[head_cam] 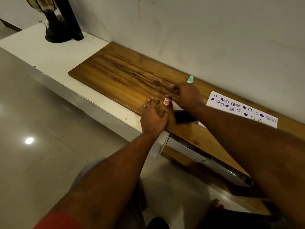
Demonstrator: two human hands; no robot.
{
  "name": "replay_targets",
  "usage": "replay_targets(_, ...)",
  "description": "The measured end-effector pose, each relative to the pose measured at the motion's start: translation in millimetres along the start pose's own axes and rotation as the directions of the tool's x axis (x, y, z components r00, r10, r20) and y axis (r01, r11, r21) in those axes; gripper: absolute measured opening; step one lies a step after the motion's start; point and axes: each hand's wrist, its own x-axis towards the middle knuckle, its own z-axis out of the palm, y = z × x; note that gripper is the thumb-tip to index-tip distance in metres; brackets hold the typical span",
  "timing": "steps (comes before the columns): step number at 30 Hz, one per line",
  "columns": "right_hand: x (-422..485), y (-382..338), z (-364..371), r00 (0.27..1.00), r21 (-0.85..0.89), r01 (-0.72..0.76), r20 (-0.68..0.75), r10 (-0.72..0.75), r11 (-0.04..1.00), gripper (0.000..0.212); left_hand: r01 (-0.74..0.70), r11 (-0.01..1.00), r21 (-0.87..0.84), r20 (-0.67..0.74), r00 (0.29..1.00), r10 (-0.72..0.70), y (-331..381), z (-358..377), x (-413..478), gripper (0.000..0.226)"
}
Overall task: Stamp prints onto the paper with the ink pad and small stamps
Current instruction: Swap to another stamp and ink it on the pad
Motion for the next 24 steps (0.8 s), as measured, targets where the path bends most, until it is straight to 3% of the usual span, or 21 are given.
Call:
replay_targets(3,17.7,27.3,-14.9,0.995,-0.049,-0.095,-0.037,0.093,0.994,0.052,0.018,1.0,0.001,0.013,1.0,-0.018,-1.4,0.3,2.5,0.061)
replay_targets(7,36.5,51.9,-18.9,0.972,-0.042,-0.226,0.054,0.228,0.973,0.062,0.051,0.998,-0.027,-0.008,0.999,-0.051,0.9,0.7,8.5,0.06)
replay_targets(13,51.1,49.7,-0.3,0.952,0.012,-0.296,0.091,0.294,0.955,0.033,0.068,0.996,-0.053,-0.027,0.997,-0.07,0.5,2.9,14.0,0.059)
replay_targets(19,65.4,15.8,9.4,0.97,0.014,-0.22,0.108,0.217,0.975,0.028,0.097,0.994,-0.042,-0.015,0.995,-0.098,-2.5,3.3,17.4,0.059)
replay_targets(24,54.4,-26.0,0.4,0.99,0.113,0.036,0.134,-0.051,0.993,0.033,0.084,0.996,-0.039,-0.063,0.994,-0.087,-2.6,-0.6,15.6,0.063)
